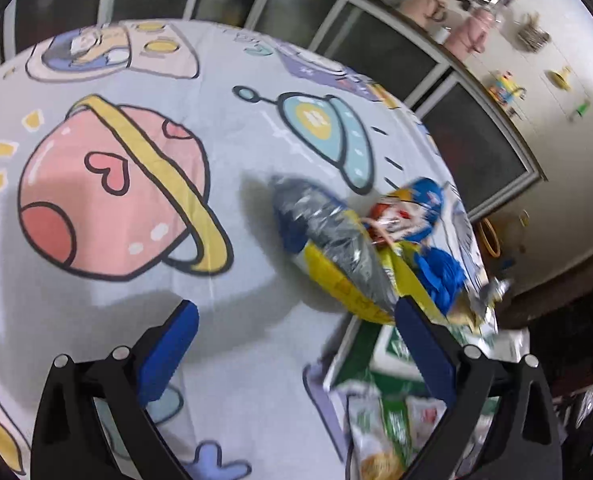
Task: Collect trash
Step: 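Move both tools back over the table toward the snack wrappers, then grasp the blue snack bag with the left tool while the right tool grasps white tissue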
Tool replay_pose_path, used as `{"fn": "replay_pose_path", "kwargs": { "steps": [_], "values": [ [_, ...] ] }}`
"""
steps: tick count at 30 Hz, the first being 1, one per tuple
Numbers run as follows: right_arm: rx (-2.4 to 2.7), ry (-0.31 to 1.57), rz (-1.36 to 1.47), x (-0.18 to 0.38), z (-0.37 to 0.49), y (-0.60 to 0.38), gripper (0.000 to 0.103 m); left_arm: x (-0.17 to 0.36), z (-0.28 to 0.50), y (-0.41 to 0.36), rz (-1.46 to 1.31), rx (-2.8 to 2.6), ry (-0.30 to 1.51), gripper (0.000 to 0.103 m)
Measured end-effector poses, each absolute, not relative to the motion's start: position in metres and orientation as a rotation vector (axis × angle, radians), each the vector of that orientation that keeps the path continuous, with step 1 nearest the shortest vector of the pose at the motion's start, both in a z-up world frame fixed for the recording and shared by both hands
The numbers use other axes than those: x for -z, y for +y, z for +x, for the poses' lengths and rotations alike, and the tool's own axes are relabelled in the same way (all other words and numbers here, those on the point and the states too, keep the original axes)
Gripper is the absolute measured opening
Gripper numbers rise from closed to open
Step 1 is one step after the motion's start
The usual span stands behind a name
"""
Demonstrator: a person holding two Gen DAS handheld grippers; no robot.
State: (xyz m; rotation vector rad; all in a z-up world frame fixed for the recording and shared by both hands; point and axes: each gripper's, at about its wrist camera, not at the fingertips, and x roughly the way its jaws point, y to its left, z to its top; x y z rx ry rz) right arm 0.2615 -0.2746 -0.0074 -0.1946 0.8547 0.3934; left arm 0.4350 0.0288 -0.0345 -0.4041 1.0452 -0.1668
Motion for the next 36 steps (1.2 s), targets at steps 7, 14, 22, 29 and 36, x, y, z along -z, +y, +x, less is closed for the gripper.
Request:
{"fn": "replay_pose_path", "kwargs": {
  "steps": [7,14,22,29,36],
  "values": [
    [-0.423,0.870,-0.180,0.012,0.272,-0.271,0.077,0.027,0.444,0.030,-0.515,0.191,1.033,0.095],
    [-0.441,0.892,-0.186,0.015,0.278,-0.270,0.077,-0.020,0.471,-0.025,-0.060,0.349,1.038,0.095],
    [-0.466,0.954,-0.149,0.022,0.290,-0.272,0.077,0.008,0.530,-0.098,0.430,0.381,1.245,0.095],
    [-0.471,0.991,-0.153,0.030,0.303,-0.271,0.077,0.043,0.551,-0.131,0.547,0.374,1.301,0.095],
    [-0.461,1.024,-0.137,0.038,0.309,-0.276,0.069,0.058,0.558,-0.131,0.502,0.402,1.288,0.091]
  ]
}}
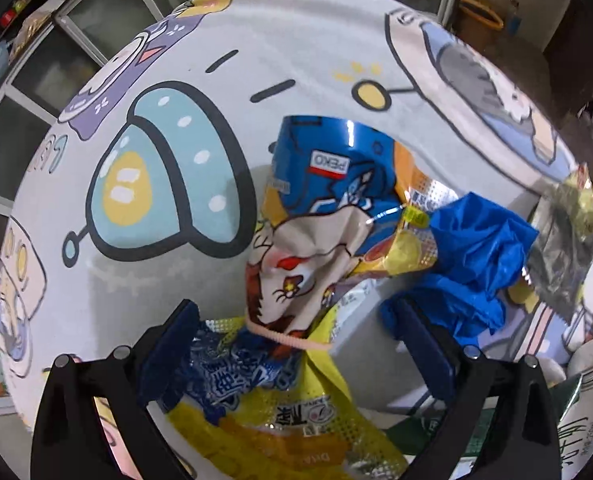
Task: Collect trash
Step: 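Grasp the blue snack bag with the left tool while the right tool grasps white tissue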
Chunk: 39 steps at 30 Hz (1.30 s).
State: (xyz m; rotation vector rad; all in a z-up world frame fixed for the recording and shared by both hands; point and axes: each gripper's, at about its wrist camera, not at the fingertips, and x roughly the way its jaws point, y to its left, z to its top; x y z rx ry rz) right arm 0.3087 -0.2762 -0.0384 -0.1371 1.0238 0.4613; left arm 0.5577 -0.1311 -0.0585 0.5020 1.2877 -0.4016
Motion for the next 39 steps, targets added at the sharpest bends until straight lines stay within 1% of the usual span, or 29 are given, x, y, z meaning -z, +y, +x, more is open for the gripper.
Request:
{"fn": "replay_pose_path", "kwargs": {
  "steps": [1,2,3,4,6,11,14,19,23,28,34,39],
  "values": [
    [-0.466,1.028,-0.129,0.038,0.310,-0.276,0.063,0.057,0.558,-0.129,0.492,0.407,1.276,0.088],
    [-0.468,1.032,-0.127,0.038,0.310,-0.276,0.054,0.057,0.561,-0.127,0.487,0.413,1.268,0.079],
    [-0.459,1.035,-0.129,0.038,0.311,-0.275,0.048,0.055,0.560,-0.125,0.476,0.425,1.262,0.057],
    [-0.460,1.047,-0.123,0.039,0.313,-0.276,0.040,0.053,0.558,-0.123,0.453,0.445,1.269,0.047],
    [-0.457,1.061,-0.104,0.039,0.314,-0.277,0.037,0.050,0.558,-0.120,0.431,0.441,1.269,0.042],
    [-0.461,1.063,-0.076,0.033,0.311,-0.278,0.036,0.038,0.548,-0.113,0.408,0.429,1.232,0.038],
    [-0.465,1.047,-0.070,0.023,0.301,-0.277,0.036,0.026,0.536,-0.096,0.331,0.432,1.213,0.037],
    [-0.458,1.028,-0.061,0.010,0.291,-0.276,0.036,0.010,0.514,-0.065,0.310,0.411,1.186,0.037],
    [-0.459,1.014,-0.054,0.001,0.281,-0.273,0.036,-0.007,0.501,-0.033,0.237,0.392,1.155,0.037],
    [-0.455,0.996,0.002,-0.006,0.266,-0.280,0.036,-0.033,0.458,-0.004,0.149,0.385,1.083,0.037],
    [-0.416,0.968,0.064,-0.014,0.241,-0.300,0.036,-0.053,0.404,-0.010,0.102,0.444,1.008,0.037],
    [-0.344,0.940,0.114,-0.021,0.219,-0.332,0.036,-0.065,0.360,-0.056,0.113,0.540,0.959,0.037]
  ]
}}
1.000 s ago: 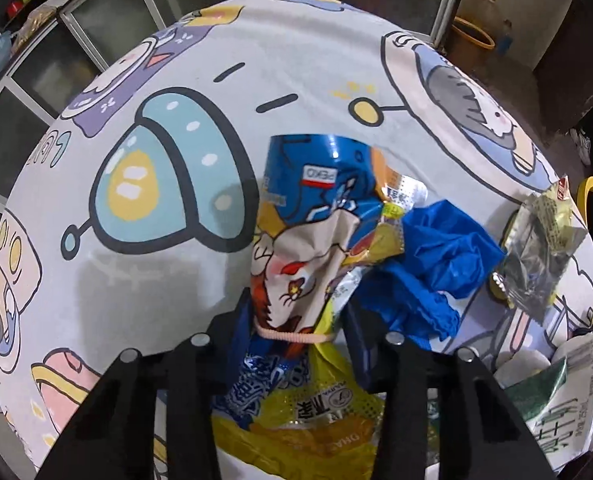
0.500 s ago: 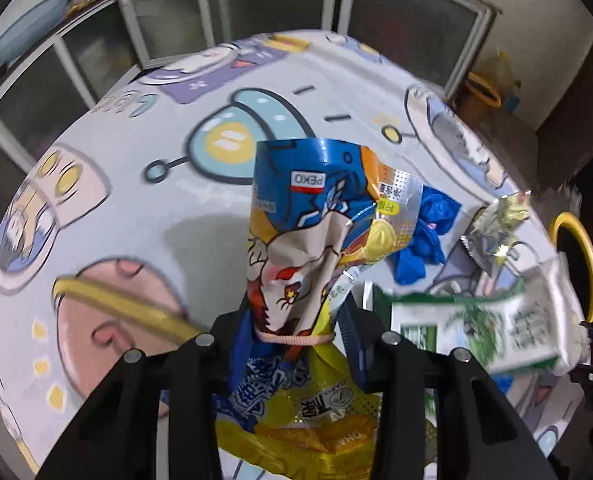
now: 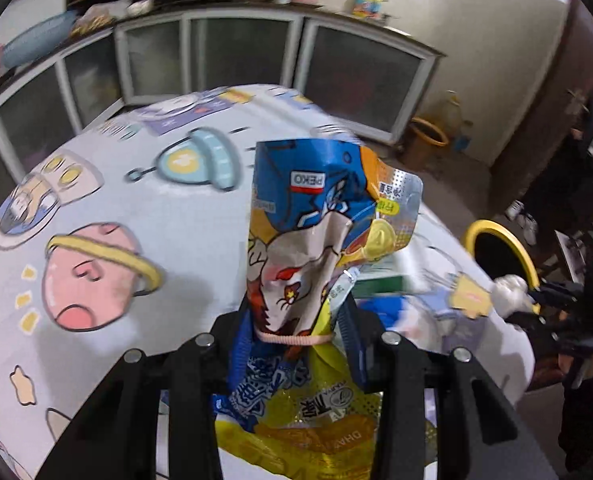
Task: Collect trash
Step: 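Grasp the blue snack bag with the left tool while the right tool grasps white tissue, then carry the snack bag and tissue over the yellow bin and open both tools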
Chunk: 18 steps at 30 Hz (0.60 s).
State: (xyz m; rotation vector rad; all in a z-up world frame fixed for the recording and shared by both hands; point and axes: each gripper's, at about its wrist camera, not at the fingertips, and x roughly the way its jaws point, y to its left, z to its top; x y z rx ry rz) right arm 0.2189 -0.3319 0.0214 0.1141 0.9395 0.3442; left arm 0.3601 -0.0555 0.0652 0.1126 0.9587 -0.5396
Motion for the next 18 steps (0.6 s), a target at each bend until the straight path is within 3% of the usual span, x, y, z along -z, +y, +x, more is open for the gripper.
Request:
{"fn": "replay_pose_path", "kwargs": {
  "steps": [18],
  "values": [
    [0.086,0.873,0.340,-0.012,0.157,-0.507,0.036,-0.062,0.283,-0.309,0.179,0.959,0.936,0.037]
  ]
}}
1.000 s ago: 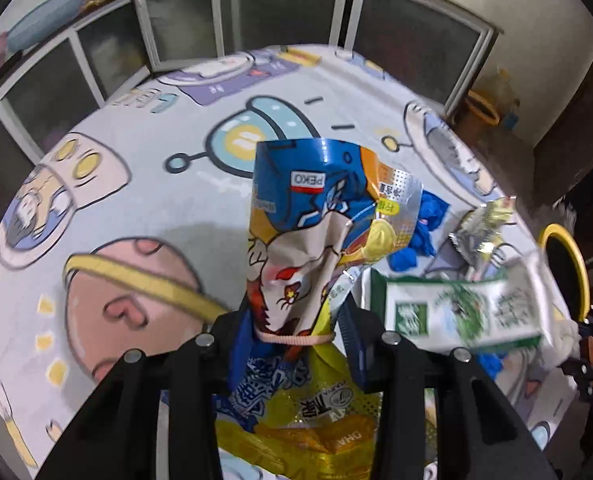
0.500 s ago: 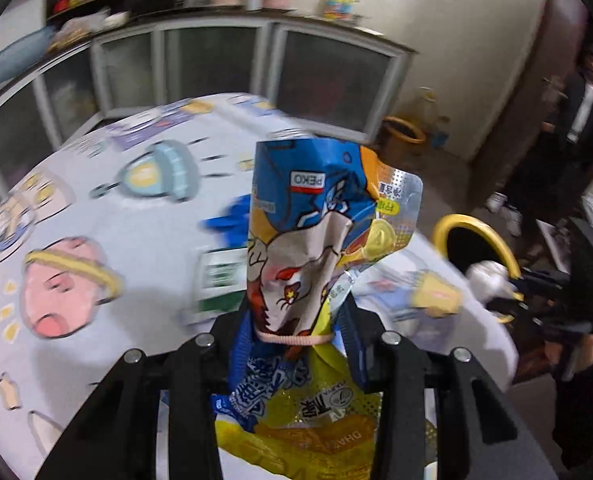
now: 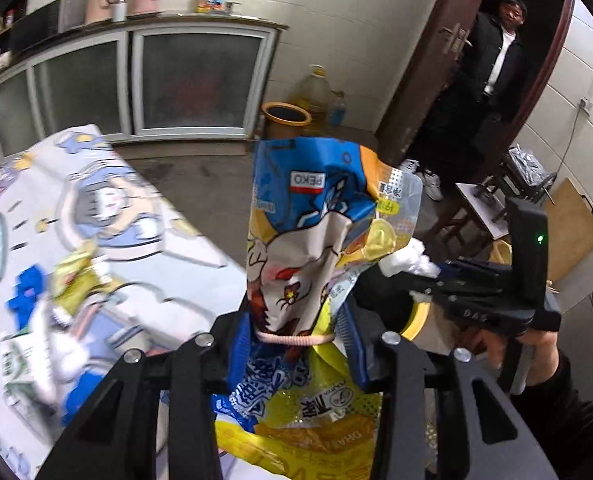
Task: Collect trash
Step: 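Carry the snack bag and tissue over the yellow bin and open both tools, then move both tools back over the table toward the green packets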
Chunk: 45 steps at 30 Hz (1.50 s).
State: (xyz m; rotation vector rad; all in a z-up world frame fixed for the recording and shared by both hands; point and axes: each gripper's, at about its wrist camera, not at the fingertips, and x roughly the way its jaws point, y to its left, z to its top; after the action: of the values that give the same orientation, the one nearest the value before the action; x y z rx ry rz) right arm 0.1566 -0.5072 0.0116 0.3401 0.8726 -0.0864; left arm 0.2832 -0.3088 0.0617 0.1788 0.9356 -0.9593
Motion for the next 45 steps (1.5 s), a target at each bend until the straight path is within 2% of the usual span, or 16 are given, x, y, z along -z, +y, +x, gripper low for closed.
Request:
{"fn": "replay_pose_path", "kwargs": {
  "steps": [10,23,25,26,27,28,30,37,45],
  "values": [
    [0.206,0.905,0.427,0.028,0.148,-0.557,0.036,-0.027,0.277,-0.391,0.219,0.856,0.924,0.038],
    [0.280,0.988,0.494,0.067,0.162,-0.588,0.037,0.023,0.297,-0.436,0.167,0.893,1.071,0.039],
    [0.296,0.998,0.497,0.071,0.163,-0.591,0.040,0.027,0.297,-0.438,0.151,0.892,1.082,0.044],
    [0.305,0.999,0.498,0.071,0.163,-0.592,0.048,0.028,0.298,-0.438,0.137,0.889,1.087,0.055],
    [0.319,0.998,0.496,0.071,0.163,-0.593,0.056,0.028,0.299,-0.437,0.122,0.886,1.086,0.071],
    [0.330,0.989,0.493,0.070,0.163,-0.594,0.065,0.026,0.300,-0.436,0.106,0.886,1.077,0.077],
    [0.348,0.979,0.490,0.069,0.161,-0.596,0.066,0.021,0.299,-0.433,0.086,0.890,1.049,0.088],
    [0.375,0.956,0.482,0.060,0.149,-0.597,0.066,0.005,0.290,-0.412,0.090,0.853,0.971,0.094],
    [0.204,0.883,0.434,0.031,0.149,-0.560,0.070,-0.026,0.282,-0.297,0.058,0.768,0.872,0.095]
  ]
}}
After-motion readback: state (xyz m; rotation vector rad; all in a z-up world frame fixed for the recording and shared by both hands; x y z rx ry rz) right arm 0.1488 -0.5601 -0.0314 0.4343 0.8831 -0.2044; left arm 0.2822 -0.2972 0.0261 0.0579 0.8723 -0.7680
